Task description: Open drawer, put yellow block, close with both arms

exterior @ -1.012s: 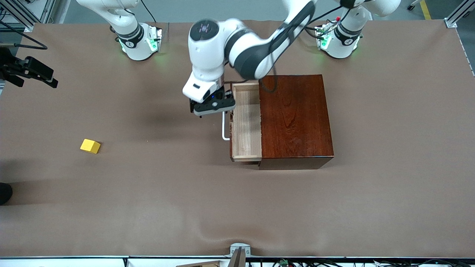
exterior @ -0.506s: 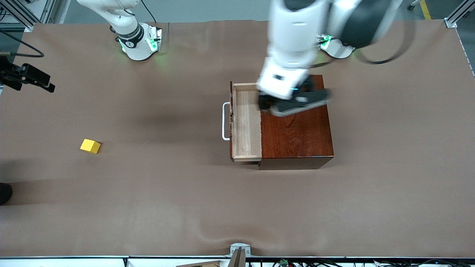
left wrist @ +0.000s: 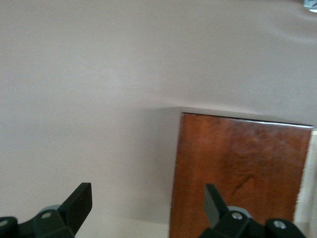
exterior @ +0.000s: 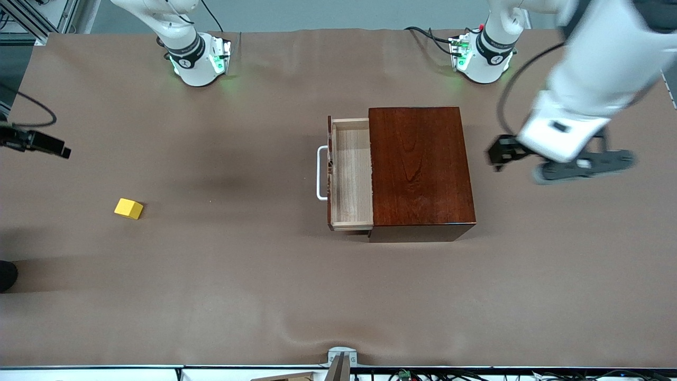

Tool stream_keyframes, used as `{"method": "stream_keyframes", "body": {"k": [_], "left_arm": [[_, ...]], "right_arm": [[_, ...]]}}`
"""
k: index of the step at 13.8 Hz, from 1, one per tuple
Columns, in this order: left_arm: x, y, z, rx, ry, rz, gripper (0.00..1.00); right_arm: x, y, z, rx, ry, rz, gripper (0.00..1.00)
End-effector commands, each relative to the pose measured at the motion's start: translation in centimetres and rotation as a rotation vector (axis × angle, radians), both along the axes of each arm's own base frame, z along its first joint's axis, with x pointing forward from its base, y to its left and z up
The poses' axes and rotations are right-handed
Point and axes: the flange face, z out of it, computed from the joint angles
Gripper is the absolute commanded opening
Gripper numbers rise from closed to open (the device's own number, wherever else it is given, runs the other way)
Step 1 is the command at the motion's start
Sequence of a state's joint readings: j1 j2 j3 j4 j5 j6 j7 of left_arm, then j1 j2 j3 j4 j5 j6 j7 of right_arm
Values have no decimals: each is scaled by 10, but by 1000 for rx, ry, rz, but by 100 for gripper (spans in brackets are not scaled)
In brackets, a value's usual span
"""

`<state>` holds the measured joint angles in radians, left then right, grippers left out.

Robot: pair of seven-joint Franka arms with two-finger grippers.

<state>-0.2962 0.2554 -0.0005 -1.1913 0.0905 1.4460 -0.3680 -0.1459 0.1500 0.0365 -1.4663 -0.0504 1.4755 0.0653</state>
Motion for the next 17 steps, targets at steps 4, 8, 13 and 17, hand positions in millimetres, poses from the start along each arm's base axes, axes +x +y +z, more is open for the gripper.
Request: {"method": "stream_keyframes", "body": {"k": [4, 8, 13, 17], "left_arm": [[-17, 81, 4, -19, 40, -2, 100], [-15, 116, 8, -22, 41, -17, 100], [-15, 141, 12, -17, 40, -14, 100], [-31, 146, 25, -26, 48, -39, 100]], "right_arm": [[36, -27, -75, -18, 51, -29, 100], [49, -29, -124, 2, 103, -28, 100], [39, -54, -198, 10, 112, -64, 100], [29, -60, -250, 10, 75, -68, 100]]}}
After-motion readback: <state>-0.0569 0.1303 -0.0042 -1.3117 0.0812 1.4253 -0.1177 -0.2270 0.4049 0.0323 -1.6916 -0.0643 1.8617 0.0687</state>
